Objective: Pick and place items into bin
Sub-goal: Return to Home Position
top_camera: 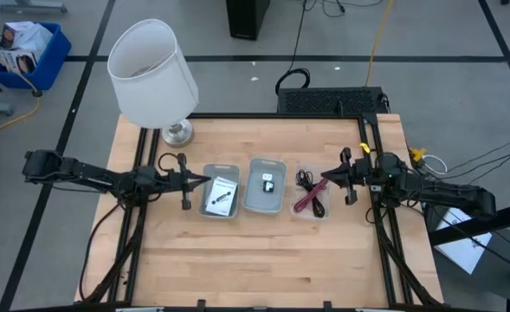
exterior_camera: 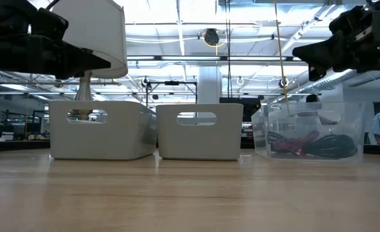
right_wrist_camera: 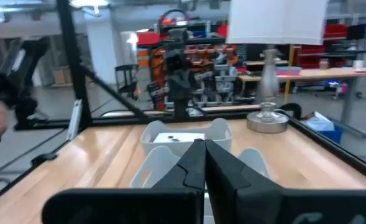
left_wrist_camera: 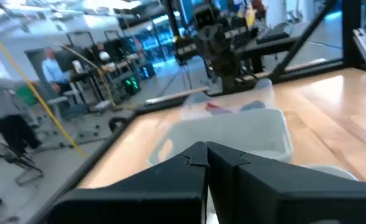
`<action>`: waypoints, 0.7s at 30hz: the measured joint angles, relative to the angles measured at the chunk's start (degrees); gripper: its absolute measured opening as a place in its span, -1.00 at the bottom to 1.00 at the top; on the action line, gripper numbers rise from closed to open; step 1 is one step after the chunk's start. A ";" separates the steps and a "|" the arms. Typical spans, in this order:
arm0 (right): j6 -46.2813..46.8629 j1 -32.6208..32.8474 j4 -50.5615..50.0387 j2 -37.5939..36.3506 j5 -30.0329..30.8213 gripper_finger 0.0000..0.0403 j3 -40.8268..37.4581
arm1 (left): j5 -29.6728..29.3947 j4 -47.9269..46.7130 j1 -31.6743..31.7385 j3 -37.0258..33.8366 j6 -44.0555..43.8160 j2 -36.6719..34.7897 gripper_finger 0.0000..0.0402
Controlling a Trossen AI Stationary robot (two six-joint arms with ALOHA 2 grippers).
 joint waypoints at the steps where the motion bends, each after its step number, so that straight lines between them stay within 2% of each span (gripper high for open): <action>1: 0.62 -0.78 -0.02 0.00 -0.03 -1.00 -0.02 | -0.02 0.43 0.31 0.00 0.60 -0.43 -1.00; 5: 1.86 -3.32 0.19 -0.57 -4.29 -1.00 -0.07 | -3.23 0.47 -0.50 0.02 0.50 -4.65 -1.00; 11: 5.60 -5.51 -0.69 -4.27 -8.64 -1.00 -0.11 | -16.25 -13.08 -8.15 0.04 4.40 -18.23 -1.00; 18: 7.07 -6.59 -7.65 -10.53 -7.18 -1.00 -0.15 | -24.09 -29.87 -15.89 0.07 4.23 -33.65 -1.00; 21: 6.77 -6.57 -9.30 -12.72 -5.82 -1.00 -0.16 | -25.11 -35.77 -17.70 0.07 2.78 -38.12 -1.00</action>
